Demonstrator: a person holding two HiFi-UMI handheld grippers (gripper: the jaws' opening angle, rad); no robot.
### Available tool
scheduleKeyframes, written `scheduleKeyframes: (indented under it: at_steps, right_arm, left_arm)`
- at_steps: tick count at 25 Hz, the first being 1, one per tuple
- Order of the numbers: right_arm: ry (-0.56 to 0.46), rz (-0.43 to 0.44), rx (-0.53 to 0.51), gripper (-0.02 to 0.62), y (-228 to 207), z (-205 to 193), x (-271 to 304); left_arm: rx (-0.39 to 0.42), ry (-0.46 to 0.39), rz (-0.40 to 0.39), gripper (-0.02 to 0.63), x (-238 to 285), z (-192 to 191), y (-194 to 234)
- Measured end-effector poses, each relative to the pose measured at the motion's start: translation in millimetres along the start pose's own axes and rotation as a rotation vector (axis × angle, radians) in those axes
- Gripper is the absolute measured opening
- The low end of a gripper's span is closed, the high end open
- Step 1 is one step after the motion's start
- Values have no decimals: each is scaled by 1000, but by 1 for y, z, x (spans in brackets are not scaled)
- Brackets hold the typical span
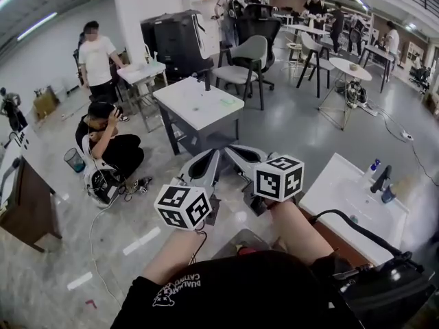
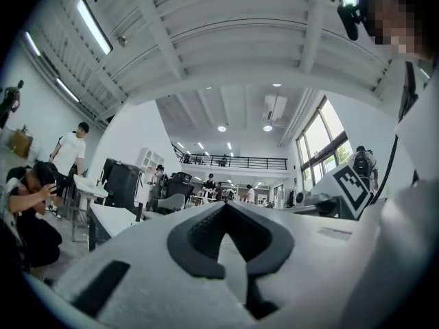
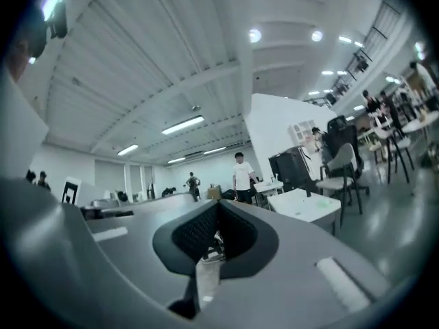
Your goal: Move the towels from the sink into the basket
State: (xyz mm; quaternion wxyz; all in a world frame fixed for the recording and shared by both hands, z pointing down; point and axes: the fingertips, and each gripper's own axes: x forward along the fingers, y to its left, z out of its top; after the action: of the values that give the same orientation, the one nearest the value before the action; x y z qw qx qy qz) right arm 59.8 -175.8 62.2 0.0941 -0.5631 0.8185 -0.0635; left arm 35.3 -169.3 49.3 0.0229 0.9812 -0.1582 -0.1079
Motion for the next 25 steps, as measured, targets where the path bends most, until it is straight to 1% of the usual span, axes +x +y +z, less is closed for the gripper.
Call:
scheduleKeyframes:
  at_steps: [2,4,9,15,20,25]
  right_arm:
    - [26,1,-118,5,11,10,-2]
    - [26,-3,-170,5,16,19,-3]
    - [16,-33,-135,5,4,38,-5]
    - [10,-87,-75,5,-27,45,-20]
    - [37,-147,-75,5,-44,37,-32]
    - [49,-173,-64,5,-56,31,-34]
  left_arm:
    - [20,-18,-5,5,2,14,-7]
    - [40,-30,-5,4,4,25,-12]
    - [69,-29,-5,5,13,41,-15]
    - [54,-37,0,5,27,43,-13]
    - [39,-22,-6,4,33,37,-16]
    - [29,-12,-21,5,42,31,-14]
